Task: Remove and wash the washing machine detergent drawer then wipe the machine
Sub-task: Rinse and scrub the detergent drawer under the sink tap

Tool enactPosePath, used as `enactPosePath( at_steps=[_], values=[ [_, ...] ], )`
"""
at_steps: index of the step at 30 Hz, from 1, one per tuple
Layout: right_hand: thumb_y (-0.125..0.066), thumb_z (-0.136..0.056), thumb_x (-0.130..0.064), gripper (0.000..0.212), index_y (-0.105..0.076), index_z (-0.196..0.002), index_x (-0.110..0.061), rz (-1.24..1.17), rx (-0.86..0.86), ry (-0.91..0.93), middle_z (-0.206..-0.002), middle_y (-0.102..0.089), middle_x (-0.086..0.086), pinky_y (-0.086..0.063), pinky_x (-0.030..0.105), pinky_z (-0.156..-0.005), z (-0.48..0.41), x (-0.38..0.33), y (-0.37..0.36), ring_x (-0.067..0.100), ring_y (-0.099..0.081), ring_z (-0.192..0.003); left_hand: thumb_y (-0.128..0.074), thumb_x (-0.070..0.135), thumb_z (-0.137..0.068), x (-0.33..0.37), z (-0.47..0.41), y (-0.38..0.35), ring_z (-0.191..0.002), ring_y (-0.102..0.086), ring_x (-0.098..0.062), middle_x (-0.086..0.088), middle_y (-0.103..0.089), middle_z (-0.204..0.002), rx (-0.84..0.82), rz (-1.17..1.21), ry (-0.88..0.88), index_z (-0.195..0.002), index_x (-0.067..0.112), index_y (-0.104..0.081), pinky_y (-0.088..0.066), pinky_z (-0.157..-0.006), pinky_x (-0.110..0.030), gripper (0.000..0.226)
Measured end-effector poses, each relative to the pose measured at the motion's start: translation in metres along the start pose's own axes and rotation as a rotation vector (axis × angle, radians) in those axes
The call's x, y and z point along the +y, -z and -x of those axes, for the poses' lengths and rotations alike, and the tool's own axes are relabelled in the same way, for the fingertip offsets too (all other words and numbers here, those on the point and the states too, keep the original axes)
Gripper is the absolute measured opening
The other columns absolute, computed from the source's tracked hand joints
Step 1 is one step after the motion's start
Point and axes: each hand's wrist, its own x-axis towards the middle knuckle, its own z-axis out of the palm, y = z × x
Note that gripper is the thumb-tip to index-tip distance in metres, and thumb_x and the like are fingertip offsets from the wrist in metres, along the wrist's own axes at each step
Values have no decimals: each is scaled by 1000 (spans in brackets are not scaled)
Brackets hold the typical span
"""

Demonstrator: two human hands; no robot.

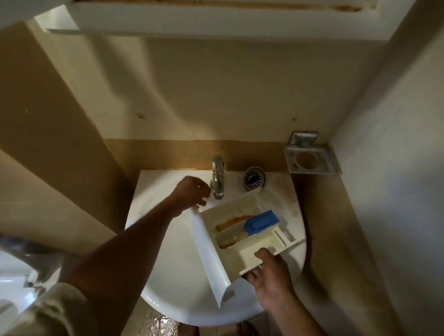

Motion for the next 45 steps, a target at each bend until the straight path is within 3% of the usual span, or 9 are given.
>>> enactPosePath(
  at_steps=[3,7,9,13,19,22,26,33,45],
  values=[
    [-54,-89,3,34,-57,-122,-6,-73,35,52,-111,-68,23,-59,42,-66,3,8,-13,39,-67,-98,-67,7,-90,13,1,-3,-96,-67,-27,-13,-68,-122,249,-178,-181,-134,3,-58,-56,-78,-36,46],
    [-55,-89,0,30,-59,-118,-10,-70,85,118,-111,-68,20,-58,51,-79,4,16,-19,36,-68,-100,-76,13,-85,29,5,2,-129,-53,-32,-13,-40,-153,185,-397,-528,-155,9,-33,-51,-98,-36,83],
    [-56,-89,-1,28,-58,-116,-8,-71,105,127,-112,-68,20,-58,52,-79,6,20,-20,36,-68,-99,-70,13,-92,39,2,2,-140,-44,-34,-19,-35,-158,122,-691,-668,-153,4,-39,-42,-110,-37,69],
    [-59,-89,-4,28,-55,-117,-9,-83,144,115,-113,-65,21,-57,55,-79,7,25,-22,36,-66,-95,-55,9,-98,49,-11,6,-143,-40,-27,-10,-43,-156,-34,-1199,-617,-143,9,-53,-36,-116,-41,46],
    [-60,-90,-8,29,-55,-118,-14,-81,107,101,-113,-67,18,-59,49,-77,3,22,-28,35,-68,-98,-59,14,-97,56,-20,4,-136,-47,-23,-2,-54,-146,-36,-1129,-552,-133,17,-62,-42,-110,-39,36],
    [-60,-91,-9,29,-55,-119,-15,-113,93,108,-114,-67,18,-59,51,-79,-3,19,-33,35,-68,-99,-54,21,-101,56,-31,-6,-126,-56,-24,-6,-61,-133,66,-1186,-635,-126,13,-67,-46,-105,-37,29],
    [-62,-91,-10,37,-53,-127,-16,-159,90,119,-117,-65,18,-58,51,-80,-8,16,-29,34,-67,-100,-59,31,-101,63,-31,-21,-111,-61,-23,-8,-63,-117,241,-984,-529,-117,11,-70,-46,-86,-31,29],
    [-63,-91,-11,38,-52,-127,-17,-167,86,131,-116,-66,19,-58,52,-83,-8,19,-30,34,-67,-101,-57,31,-102,67,-29,-34,-117,-55,-28,-13,-58,-125,344,-966,-467,-126,7,-65,-49,-92,-36,35],
    [-60,-92,-11,30,-61,-122,-10,-84,20,57,-106,-71,20,-60,50,-72,11,41,-26,38,-68,-97,-55,32,-103,68,-30,-32,-110,-59,-27,-11,-61,-119,293,-864,-427,-119,8,-67,-45,-83,-30,31]
  ],
)
